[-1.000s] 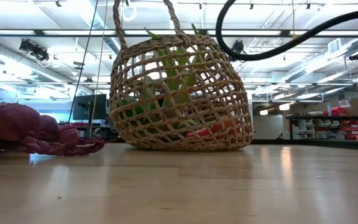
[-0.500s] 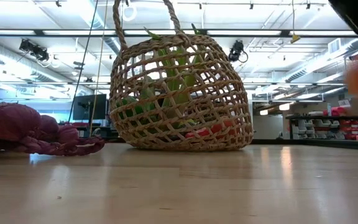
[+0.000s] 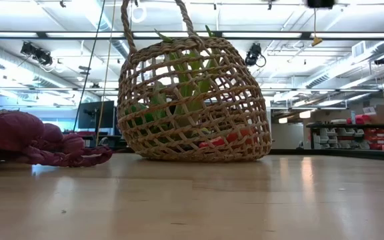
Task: Build produce basket
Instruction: Put the orange mango into the brown basket, then put the pumpkin into the brown basket, then put the cucumber into the brown basket
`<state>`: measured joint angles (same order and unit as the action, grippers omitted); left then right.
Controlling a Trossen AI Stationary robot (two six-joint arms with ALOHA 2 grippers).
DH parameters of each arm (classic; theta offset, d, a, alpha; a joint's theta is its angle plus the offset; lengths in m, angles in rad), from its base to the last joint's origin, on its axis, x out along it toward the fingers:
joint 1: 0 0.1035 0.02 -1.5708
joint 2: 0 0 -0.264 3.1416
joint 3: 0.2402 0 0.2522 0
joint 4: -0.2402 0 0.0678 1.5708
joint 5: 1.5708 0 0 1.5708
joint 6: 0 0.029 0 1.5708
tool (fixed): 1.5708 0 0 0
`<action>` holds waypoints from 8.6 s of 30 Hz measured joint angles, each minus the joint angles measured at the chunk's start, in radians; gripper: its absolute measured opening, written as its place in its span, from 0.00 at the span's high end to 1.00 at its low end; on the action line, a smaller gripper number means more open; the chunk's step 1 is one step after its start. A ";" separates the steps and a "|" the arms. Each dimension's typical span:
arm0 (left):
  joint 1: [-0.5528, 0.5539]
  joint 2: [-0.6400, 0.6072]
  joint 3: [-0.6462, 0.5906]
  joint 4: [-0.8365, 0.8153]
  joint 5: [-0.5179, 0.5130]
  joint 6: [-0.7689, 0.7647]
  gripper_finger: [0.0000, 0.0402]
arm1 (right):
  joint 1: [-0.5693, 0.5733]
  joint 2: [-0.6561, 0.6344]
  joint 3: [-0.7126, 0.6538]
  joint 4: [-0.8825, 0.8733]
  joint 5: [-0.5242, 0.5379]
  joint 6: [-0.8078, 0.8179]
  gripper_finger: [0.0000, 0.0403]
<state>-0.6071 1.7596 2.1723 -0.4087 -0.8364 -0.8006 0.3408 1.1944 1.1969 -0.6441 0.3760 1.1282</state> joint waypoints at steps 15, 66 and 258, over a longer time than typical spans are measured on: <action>0.068 -0.003 0.000 0.045 -0.045 0.109 0.30 | -0.447 0.103 0.000 0.364 -0.412 -0.434 0.35; 0.069 -0.103 -0.022 -1.009 0.106 -0.315 0.51 | -0.181 -0.072 -0.003 -0.623 -0.563 -0.450 0.07; 0.270 -0.006 -0.021 -0.134 0.291 0.424 0.01 | 0.342 0.050 0.059 -0.755 -0.467 0.818 0.09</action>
<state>-0.3374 1.7537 2.1517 -0.5428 -0.5454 -0.3767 0.6831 1.2445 1.2556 -1.3986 -0.0910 1.9461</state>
